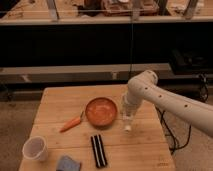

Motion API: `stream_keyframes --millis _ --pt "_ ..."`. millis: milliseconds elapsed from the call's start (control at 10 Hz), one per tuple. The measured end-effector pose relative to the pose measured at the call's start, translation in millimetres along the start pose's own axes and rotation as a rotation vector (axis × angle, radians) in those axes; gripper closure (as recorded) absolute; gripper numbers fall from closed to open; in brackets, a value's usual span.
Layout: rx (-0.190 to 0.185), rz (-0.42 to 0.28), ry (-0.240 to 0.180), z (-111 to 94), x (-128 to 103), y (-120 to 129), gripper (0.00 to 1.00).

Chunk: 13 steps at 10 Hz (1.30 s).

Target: Place the bottle in the ceramic bowl

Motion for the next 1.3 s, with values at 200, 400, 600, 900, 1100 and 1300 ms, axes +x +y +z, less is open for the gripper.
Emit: stream_keyframes --millis 200,400,600,900,1100,1300 --pt "0.0 0.001 0.0 -0.1 0.0 0.5 0.96" --pt "0.0 0.001 0.0 -0.1 -0.1 0.8 0.96" --pt "0.0 0.001 0.001 -0.2 0.2 0.5 0.96" --pt "0.002 -0.047 0.013 1.4 10.7 -24.9 0.96" --pt "0.003 -0.073 0.02 2.9 19.0 -41.8 0.96" --pt "0.008 -0.078 0.025 3.8 19.7 -42.1 0.96"
